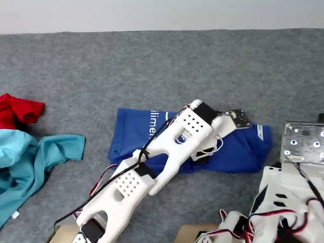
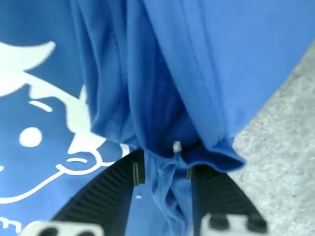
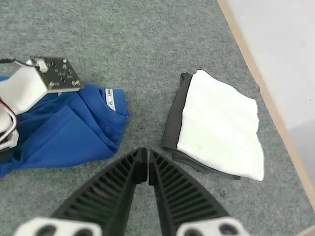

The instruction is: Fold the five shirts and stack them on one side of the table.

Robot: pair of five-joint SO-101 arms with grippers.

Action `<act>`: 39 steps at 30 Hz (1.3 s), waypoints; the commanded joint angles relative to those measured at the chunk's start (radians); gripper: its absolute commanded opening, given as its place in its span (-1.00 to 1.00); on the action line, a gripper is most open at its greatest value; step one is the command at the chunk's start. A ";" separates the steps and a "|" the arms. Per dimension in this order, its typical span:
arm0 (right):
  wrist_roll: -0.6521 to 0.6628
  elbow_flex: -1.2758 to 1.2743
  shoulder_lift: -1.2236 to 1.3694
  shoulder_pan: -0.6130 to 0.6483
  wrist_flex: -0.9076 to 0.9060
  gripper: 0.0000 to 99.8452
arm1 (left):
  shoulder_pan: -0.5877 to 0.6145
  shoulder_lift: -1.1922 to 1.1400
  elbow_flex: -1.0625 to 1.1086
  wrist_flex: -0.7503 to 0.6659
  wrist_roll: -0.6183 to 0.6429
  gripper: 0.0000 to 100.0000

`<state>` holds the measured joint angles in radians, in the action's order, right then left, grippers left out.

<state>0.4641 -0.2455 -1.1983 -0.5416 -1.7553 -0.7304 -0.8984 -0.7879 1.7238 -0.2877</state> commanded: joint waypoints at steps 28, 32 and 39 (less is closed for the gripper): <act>0.005 -0.334 0.357 0.099 0.177 -0.98 | 0.477 1.105 0.558 0.031 0.284 -0.99; 0.009 -0.315 0.495 0.130 0.343 -0.98 | 0.578 1.261 0.644 0.031 0.281 -0.99; 0.011 -0.311 0.743 0.137 0.605 -0.98 | 0.732 1.422 0.705 0.029 0.281 -0.99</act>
<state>0.4641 -0.6122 -0.5232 -0.4051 -1.2490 -0.0476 0.4580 -0.0913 1.7315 -0.0115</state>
